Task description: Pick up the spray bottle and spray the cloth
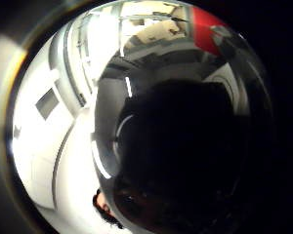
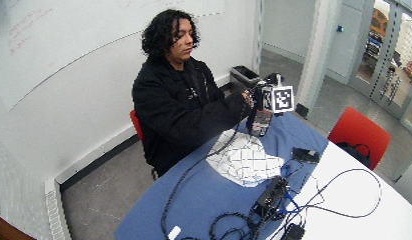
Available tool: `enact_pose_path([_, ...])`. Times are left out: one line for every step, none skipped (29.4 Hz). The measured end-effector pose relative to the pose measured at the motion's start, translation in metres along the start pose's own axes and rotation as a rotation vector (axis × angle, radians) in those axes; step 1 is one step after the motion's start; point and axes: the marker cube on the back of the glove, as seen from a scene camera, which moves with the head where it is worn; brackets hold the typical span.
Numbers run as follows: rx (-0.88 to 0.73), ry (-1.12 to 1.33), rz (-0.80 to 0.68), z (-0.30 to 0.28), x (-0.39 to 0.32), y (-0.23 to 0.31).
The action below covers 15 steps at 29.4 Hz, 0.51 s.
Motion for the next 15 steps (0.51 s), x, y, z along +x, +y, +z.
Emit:
enact_pose_path([0.03,-0.022,-0.03,0.003,0.004,-0.004])
enact_pose_path([0.06,-0.042,-0.056,0.007,0.008,-0.009])
enact_pose_path([0.087,-0.059,-0.077,0.01,0.014,-0.013])
enact_pose_path([0.111,-0.074,-0.093,0.012,0.019,-0.016])
enact_pose_path([0.131,-0.09,-0.103,0.015,0.025,-0.019])
enact_pose_path([0.148,-0.107,-0.109,0.017,0.031,-0.022])
enact_pose_path([0.162,-0.125,-0.112,0.019,0.037,-0.025])
enact_pose_path([0.174,-0.142,-0.113,0.02,0.042,-0.027])
enact_pose_path([0.184,-0.159,-0.113,0.021,0.047,-0.028])
enact_pose_path([0.191,-0.172,-0.112,0.021,0.051,-0.03])
enact_pose_path([0.196,-0.183,-0.11,0.021,0.055,-0.03])
enact_pose_path([0.198,-0.19,-0.108,0.021,0.057,-0.031])
enact_pose_path([0.2,-0.194,-0.106,0.021,0.06,-0.031])
enact_pose_path([0.201,-0.197,-0.104,0.021,0.062,-0.031])
enact_pose_path([0.203,-0.2,-0.101,0.021,0.063,-0.031])
